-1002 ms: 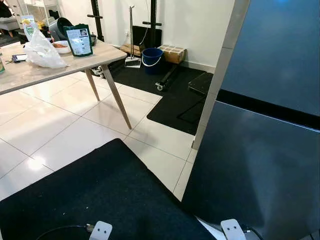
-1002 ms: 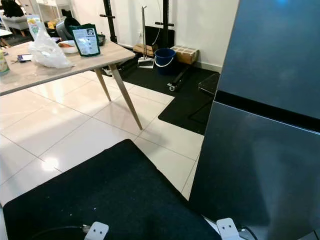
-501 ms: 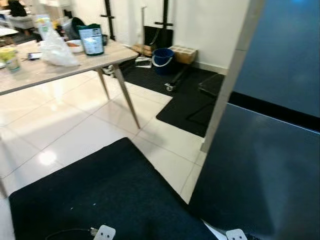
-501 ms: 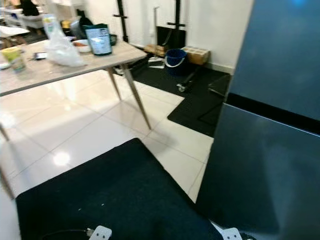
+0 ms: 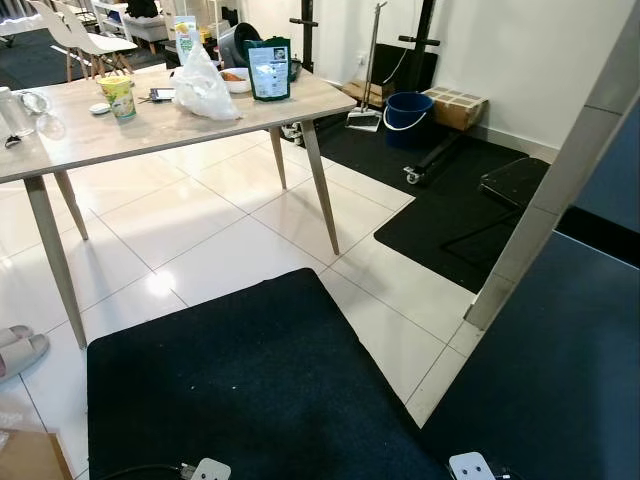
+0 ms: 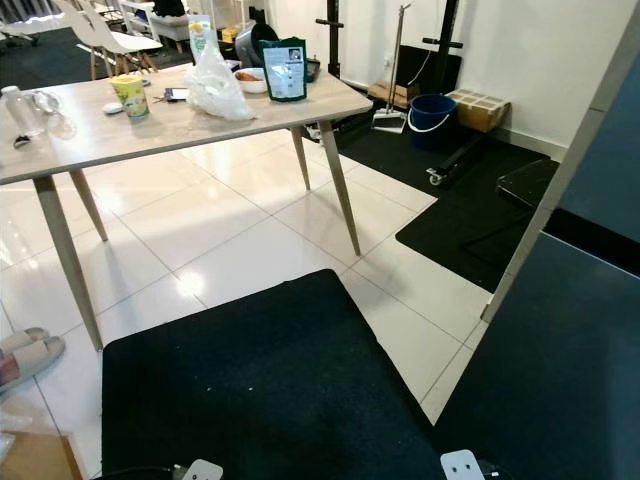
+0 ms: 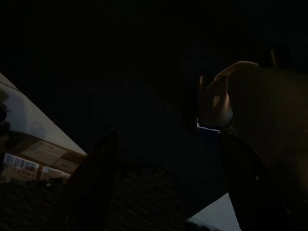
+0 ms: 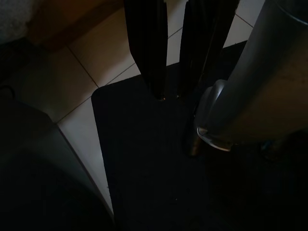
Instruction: Restocking fridge
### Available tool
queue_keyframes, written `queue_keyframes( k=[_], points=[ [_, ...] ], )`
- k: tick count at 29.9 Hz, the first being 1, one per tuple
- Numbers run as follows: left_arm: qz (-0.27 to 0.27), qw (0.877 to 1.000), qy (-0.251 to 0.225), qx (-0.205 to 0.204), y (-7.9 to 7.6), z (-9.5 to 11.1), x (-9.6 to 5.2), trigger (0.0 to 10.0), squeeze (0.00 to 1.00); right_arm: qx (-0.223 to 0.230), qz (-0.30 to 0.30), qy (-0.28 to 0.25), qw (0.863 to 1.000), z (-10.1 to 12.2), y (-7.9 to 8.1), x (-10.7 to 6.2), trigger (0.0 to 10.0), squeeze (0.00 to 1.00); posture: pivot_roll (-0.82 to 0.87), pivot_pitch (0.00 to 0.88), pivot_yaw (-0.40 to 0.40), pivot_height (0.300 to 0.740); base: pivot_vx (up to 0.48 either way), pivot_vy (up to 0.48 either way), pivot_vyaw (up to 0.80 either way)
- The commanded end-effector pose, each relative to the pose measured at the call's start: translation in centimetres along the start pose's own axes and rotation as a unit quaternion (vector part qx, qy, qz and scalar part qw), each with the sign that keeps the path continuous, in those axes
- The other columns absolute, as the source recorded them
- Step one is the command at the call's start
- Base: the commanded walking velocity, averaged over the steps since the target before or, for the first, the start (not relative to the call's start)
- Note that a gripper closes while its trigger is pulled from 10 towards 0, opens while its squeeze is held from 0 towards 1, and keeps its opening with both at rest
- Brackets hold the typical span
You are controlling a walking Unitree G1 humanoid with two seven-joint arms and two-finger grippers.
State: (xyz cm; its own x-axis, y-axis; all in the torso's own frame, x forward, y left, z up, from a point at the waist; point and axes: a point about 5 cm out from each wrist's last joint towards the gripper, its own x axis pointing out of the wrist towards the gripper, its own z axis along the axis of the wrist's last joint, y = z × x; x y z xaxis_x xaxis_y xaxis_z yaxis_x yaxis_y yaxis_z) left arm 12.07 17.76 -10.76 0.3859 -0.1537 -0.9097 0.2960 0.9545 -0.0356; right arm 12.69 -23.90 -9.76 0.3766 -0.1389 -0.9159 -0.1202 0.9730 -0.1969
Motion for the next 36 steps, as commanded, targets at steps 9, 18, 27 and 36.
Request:
queue_keyframes(
  k=[9, 18, 27, 36],
  points=[
    [-0.004, 1.0, 0.007, 0.004, -0.49, -0.08, 0.12, 10.0, 0.0, 0.002, 0.0, 0.006, 1.0, -0.29, -0.23, -0.05, 10.0, 0.0, 0.06, 0.0, -0.026, 0.74, 0.0, 0.0, 0.78],
    [0.0, 1.0, 0.014, 0.002, -0.17, -0.6, -0.04, 10.0, 0.0, 0.002, 0.002, 0.008, 1.0, -0.46, -0.09, -0.05, 10.0, 0.0, 0.06, 0.0, -0.024, 0.74, 0.0, 0.0, 0.78],
    [0.002, 1.0, 0.016, 0.0, -0.2, -0.69, -0.04, 10.0, 0.0, -0.007, -0.002, 0.006, 1.0, -0.27, -0.1, -0.03, 10.0, 0.0, 0.06, 0.0, -0.026, 0.74, 0.0, 0.0, 0.63],
    [0.01, 1.0, 0.019, -0.01, 0.04, -0.67, -0.06, 10.0, 0.0, -0.022, 0.003, 0.013, 1.0, -0.58, 0.09, -0.04, 10.0, 0.0, 0.06, 0.0, -0.026, 0.74, 0.0, 0.0, 0.0]
  ],
)
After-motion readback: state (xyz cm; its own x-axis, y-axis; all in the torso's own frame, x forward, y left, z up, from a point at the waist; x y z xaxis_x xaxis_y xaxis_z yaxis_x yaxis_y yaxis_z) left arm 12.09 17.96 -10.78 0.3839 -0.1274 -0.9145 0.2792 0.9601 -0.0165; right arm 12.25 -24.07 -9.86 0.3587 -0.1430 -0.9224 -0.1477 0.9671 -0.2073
